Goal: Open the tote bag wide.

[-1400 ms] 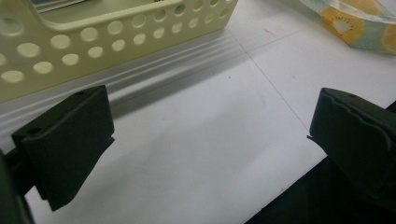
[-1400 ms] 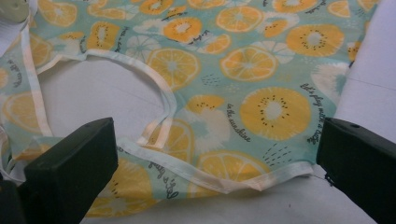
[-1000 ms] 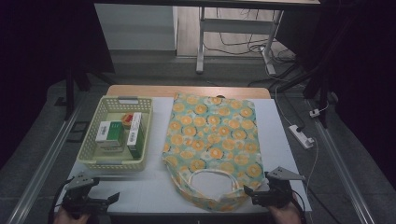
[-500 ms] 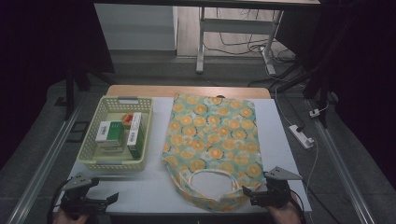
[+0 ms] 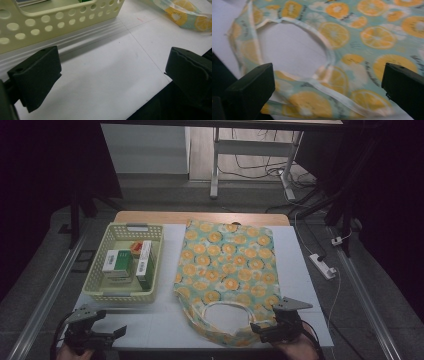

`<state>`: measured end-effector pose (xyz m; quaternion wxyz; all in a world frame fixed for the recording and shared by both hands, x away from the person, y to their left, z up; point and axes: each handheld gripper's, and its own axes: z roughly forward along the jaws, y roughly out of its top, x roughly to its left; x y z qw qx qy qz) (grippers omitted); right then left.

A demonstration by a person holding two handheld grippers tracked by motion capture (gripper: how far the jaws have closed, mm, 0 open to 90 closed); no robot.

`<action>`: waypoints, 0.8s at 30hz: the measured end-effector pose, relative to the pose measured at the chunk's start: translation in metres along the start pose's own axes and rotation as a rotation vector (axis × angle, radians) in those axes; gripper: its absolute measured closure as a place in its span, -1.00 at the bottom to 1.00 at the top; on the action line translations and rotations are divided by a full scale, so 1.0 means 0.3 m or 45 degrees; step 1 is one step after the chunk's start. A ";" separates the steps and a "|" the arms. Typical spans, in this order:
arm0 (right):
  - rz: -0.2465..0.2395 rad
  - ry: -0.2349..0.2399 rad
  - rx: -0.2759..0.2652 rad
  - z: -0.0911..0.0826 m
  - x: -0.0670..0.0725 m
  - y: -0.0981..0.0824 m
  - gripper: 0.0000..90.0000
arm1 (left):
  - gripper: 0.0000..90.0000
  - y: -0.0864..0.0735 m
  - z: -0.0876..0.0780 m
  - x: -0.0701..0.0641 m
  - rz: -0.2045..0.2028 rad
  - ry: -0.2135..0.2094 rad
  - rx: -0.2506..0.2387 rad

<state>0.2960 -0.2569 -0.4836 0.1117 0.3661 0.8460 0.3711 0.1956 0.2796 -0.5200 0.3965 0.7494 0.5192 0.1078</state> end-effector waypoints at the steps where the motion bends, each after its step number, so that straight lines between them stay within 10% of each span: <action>1: -0.005 0.006 0.006 0.004 0.005 0.003 -1.00 | -0.99 0.000 0.001 0.000 0.000 0.001 -0.001; 24: -0.302 0.242 0.258 0.142 0.130 0.018 -0.27 | -0.98 0.001 0.003 0.003 -0.002 -0.009 0.004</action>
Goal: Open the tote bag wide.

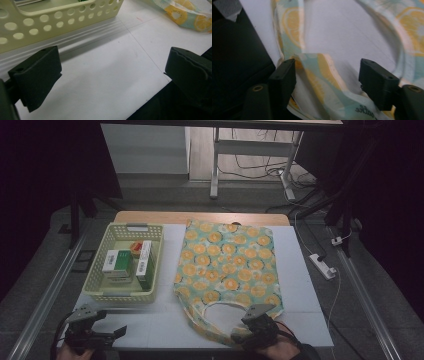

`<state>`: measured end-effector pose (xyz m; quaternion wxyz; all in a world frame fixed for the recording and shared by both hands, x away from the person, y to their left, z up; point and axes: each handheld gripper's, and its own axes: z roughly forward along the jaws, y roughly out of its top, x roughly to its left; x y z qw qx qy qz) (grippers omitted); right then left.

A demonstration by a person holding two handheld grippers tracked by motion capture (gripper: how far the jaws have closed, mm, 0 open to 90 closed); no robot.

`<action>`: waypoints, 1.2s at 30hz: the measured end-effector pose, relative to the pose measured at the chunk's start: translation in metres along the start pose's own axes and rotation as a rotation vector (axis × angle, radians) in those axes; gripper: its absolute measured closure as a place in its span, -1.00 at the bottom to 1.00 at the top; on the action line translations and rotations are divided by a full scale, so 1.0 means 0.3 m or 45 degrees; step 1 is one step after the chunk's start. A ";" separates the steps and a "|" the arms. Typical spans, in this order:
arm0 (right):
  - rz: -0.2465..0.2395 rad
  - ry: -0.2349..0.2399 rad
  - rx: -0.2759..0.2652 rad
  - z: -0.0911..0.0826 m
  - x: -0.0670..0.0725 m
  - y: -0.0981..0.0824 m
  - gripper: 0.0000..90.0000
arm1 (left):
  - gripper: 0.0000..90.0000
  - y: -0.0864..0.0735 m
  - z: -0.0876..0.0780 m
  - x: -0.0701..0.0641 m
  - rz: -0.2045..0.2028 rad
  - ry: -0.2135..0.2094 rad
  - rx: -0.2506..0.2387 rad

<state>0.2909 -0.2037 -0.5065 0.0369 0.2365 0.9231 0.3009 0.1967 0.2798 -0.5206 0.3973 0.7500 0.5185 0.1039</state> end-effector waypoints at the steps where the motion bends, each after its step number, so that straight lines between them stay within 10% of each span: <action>1: -0.017 0.001 0.008 0.005 0.004 0.003 -0.18 | -0.98 0.000 0.000 0.000 0.000 0.001 0.001; 10: -0.138 0.066 0.027 0.037 0.037 0.034 0.22 | -0.98 0.001 0.001 0.000 0.000 0.003 0.007; 16: -0.186 0.058 0.001 0.030 0.048 0.059 0.95 | -0.97 0.001 0.002 0.000 0.000 0.003 0.009; 36: -0.042 -0.034 -0.138 -0.074 -0.123 0.174 0.99 | -0.96 0.001 0.002 0.004 -0.015 0.001 0.009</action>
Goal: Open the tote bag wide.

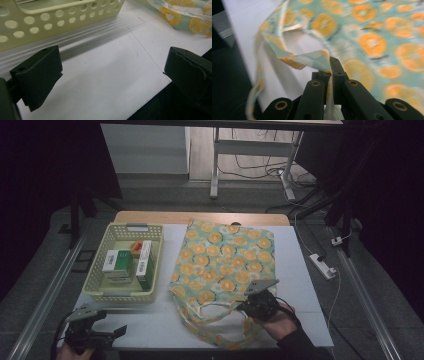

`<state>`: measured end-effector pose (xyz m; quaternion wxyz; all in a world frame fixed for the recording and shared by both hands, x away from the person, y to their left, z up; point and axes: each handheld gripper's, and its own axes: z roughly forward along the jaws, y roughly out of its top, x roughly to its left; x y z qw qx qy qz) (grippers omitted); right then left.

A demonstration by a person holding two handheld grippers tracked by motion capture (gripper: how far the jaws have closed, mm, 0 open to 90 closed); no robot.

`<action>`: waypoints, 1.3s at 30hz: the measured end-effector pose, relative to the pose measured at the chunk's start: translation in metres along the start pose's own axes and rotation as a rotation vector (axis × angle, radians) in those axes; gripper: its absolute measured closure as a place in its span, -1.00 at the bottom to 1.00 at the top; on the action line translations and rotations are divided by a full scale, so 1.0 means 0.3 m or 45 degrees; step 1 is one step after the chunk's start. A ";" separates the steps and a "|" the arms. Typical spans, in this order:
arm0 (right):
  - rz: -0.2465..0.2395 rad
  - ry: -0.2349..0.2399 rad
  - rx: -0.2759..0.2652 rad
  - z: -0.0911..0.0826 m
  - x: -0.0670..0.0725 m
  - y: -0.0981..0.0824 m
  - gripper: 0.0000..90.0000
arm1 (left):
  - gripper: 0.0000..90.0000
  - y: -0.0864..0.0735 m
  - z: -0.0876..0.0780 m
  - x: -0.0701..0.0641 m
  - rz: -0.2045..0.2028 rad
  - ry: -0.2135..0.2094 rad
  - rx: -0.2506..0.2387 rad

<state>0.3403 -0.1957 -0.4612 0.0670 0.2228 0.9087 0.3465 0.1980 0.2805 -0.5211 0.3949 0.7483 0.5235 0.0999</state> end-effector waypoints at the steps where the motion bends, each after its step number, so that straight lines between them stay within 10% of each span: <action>1: 0.002 -0.013 -0.004 -0.002 -0.018 0.007 0.99 | -0.96 0.000 0.000 0.000 0.000 0.000 0.000; 18: 0.134 -0.131 -0.011 0.014 -0.323 0.083 0.99 | -0.96 0.000 0.001 0.005 -0.017 -0.008 0.001; 39: 0.216 -0.245 -0.035 0.059 -0.571 0.207 0.99 | -0.95 0.000 0.001 0.010 -0.033 -0.018 0.001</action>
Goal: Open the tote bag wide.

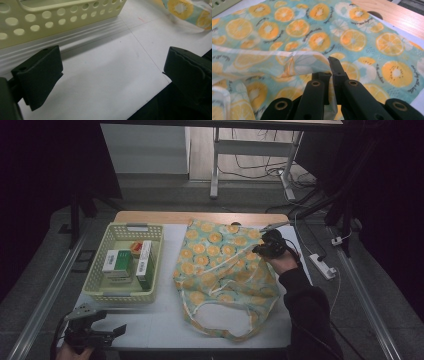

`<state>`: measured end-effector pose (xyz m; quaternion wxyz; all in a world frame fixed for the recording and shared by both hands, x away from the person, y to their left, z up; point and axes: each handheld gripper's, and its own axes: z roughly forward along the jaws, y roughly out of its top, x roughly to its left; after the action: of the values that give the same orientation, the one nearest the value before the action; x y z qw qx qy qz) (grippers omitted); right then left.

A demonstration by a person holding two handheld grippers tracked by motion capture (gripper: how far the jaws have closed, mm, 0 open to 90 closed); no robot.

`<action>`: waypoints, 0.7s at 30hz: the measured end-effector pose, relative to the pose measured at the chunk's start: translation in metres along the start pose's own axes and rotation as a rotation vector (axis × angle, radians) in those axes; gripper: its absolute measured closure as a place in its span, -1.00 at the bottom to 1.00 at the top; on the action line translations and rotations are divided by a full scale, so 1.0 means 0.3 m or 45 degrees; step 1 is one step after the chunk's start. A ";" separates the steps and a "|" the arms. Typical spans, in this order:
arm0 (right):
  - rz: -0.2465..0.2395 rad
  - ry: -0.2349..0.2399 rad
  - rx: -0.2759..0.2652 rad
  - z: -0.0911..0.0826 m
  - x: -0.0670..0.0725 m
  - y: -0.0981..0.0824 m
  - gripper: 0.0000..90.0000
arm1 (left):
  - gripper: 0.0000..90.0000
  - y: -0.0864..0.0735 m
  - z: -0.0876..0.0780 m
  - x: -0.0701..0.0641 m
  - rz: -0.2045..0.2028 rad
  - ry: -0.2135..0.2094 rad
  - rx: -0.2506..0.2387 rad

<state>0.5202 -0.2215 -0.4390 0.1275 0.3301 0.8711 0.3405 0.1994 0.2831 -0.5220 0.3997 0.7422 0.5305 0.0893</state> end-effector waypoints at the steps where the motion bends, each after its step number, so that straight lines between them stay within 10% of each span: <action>1: 0.005 -0.003 0.000 0.008 -0.006 0.004 0.99 | -0.95 0.000 0.000 0.000 0.000 0.000 0.000; 13: 0.059 -0.024 0.100 0.185 -0.041 -0.040 0.96 | -0.95 -0.001 -0.001 0.002 -0.009 -0.002 -0.003; 21: 0.155 -0.012 0.113 0.199 -0.059 -0.090 0.28 | -0.94 -0.001 0.000 0.002 -0.009 -0.001 -0.002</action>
<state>0.5472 -0.2176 -0.5013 0.0959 0.3893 0.8630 0.3073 0.1995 0.2837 -0.5224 0.4006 0.7400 0.5330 0.0880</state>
